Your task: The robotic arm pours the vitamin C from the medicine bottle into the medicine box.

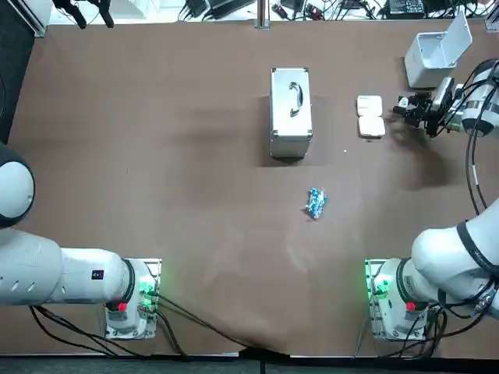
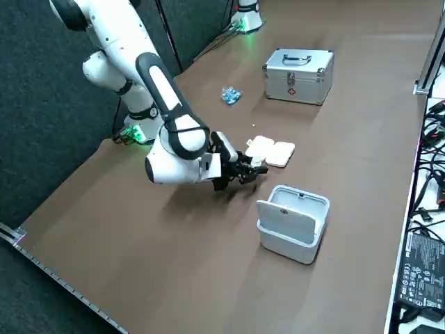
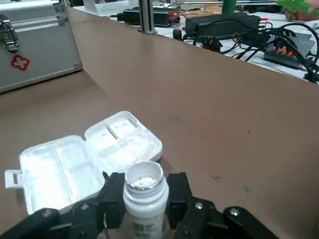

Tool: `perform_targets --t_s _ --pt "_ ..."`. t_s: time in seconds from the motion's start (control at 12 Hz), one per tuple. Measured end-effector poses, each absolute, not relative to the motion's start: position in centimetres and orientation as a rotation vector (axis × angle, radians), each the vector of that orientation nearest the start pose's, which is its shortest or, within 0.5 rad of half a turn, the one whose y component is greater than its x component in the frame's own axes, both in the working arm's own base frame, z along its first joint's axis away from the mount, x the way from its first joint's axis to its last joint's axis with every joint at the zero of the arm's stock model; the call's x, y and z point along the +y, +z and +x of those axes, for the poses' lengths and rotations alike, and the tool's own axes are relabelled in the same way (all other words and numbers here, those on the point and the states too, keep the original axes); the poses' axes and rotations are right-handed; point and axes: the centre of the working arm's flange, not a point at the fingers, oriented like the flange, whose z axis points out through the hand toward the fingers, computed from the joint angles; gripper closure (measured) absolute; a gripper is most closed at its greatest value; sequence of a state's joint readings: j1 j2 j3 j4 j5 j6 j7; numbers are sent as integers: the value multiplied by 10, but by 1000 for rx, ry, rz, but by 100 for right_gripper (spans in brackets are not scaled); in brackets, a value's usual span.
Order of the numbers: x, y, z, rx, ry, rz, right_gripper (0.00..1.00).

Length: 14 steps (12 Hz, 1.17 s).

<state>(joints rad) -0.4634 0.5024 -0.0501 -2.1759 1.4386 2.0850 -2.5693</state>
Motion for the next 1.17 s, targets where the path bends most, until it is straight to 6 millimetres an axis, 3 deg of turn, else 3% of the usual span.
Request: perform_targets --t_s 1.17 --pt "-225 114 470 -986 -1209 -2151 56"
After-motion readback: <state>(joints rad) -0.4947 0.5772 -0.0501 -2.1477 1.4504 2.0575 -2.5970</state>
